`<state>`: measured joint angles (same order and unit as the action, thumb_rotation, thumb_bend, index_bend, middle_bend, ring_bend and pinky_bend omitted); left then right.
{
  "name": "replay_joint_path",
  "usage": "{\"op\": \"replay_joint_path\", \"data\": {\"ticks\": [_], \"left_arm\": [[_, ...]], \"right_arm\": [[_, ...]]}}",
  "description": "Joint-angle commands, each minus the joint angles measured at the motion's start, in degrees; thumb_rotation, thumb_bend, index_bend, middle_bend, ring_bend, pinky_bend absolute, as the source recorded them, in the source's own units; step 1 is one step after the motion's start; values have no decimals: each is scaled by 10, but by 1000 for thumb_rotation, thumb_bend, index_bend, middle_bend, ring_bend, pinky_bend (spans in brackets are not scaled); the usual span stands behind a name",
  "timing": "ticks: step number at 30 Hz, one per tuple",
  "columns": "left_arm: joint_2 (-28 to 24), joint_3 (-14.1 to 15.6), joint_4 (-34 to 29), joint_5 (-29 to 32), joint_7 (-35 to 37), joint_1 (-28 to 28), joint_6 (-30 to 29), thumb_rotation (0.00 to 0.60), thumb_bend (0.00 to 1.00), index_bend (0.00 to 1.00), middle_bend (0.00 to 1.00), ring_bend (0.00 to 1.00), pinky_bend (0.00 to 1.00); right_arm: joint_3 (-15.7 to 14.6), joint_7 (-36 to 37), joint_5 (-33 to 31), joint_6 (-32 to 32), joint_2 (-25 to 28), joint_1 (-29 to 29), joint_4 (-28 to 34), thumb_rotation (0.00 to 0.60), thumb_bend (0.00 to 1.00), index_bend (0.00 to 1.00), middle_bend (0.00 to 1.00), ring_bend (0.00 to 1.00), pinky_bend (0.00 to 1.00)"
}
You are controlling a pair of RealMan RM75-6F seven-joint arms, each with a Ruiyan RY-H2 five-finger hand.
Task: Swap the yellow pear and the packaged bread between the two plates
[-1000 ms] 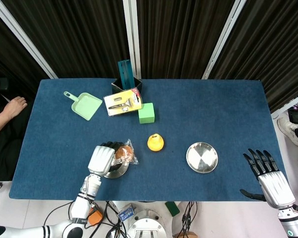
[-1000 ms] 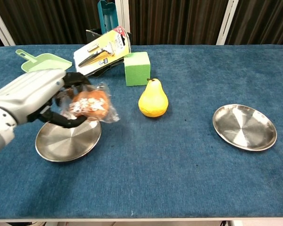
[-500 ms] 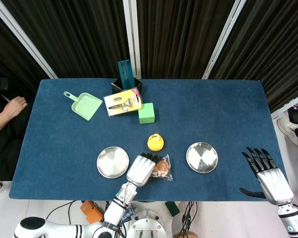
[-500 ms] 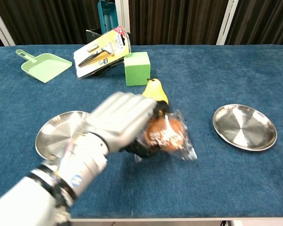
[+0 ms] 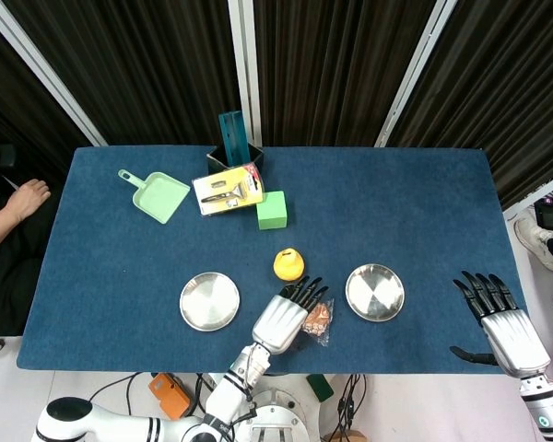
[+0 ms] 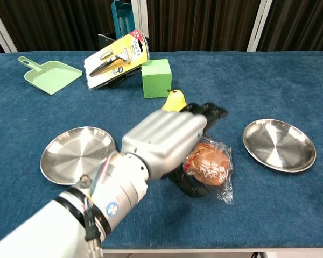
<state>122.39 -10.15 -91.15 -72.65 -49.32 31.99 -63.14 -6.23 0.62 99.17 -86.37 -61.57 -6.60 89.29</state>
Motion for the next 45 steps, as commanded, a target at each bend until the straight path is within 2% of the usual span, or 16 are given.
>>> {"op": "replay_joint_path", "data": {"ticks": [1, 4, 7, 10, 13, 18, 24, 27, 29, 31, 33, 37, 42, 45], "left_arm": [[-41, -47, -78, 12, -25, 15, -11, 600, 0, 0, 0, 0, 214], [-48, -84, -75, 10, -15, 30, -18, 600, 0, 0, 0, 0, 206], [-41, -116, -43, 33, 5, 48, -12, 600, 0, 0, 0, 0, 184], [-27, -130, 7, 54, 25, 67, -2, 600, 0, 0, 0, 0, 180], [-10, -134, 61, 77, 37, 85, 10, 600, 0, 0, 0, 0, 146], [23, -116, 167, 82, 59, 111, 22, 600, 0, 0, 0, 0, 95], [57, -121, 237, 79, 81, 135, 14, 600, 0, 5, 0, 0, 95], [70, -130, 261, 84, 94, 144, 10, 600, 10, 55, 17, 2, 104], [74, -131, 273, 86, 98, 147, 7, 600, 39, 134, 87, 45, 148], [76, -130, 279, 88, 101, 147, 3, 600, 61, 209, 171, 137, 203], [76, -131, 280, 93, 108, 147, 1, 600, 88, 307, 293, 270, 286], [76, -131, 283, 92, 124, 149, -13, 600, 178, 420, 448, 418, 428], [65, -125, 266, 67, 134, 145, -47, 600, 305, 482, 534, 509, 531], [45, -119, 235, 57, 131, 135, -63, 600, 359, 497, 549, 529, 552]], "right_arm": [[-1, 3, 3, 2, 2, 0, 1, 489, 156, 0, 0, 0, 0], [-2, 7, 5, 5, 5, 0, 2, 490, 156, 0, 0, 0, 0], [0, 7, 5, 5, 5, 1, 4, 490, 156, 0, 0, 0, 0], [1, 7, 5, 8, 6, 0, 5, 489, 156, 0, 0, 0, 0], [3, 10, 3, 13, 6, -1, 4, 489, 156, 0, 0, 0, 0], [4, 20, 2, 24, 10, -6, 3, 490, 156, 0, 0, 0, 0], [4, 32, 7, 23, 14, -7, 2, 490, 156, 0, 0, 0, 0], [3, 39, 11, 19, 17, -6, 0, 489, 156, 0, 0, 0, 0], [4, 42, 12, 15, 17, -4, -1, 489, 156, 0, 0, 0, 0], [4, 44, 13, 12, 17, -3, -3, 489, 156, 0, 0, 0, 0], [5, 45, 12, 12, 17, -3, -4, 489, 156, 0, 0, 0, 0], [5, 42, 13, 16, 16, -3, -3, 489, 156, 0, 0, 0, 0], [6, 33, 10, 21, 14, -4, -2, 490, 156, 0, 0, 0, 0], [7, 28, 8, 24, 12, -4, -1, 489, 156, 0, 0, 0, 0]]}}
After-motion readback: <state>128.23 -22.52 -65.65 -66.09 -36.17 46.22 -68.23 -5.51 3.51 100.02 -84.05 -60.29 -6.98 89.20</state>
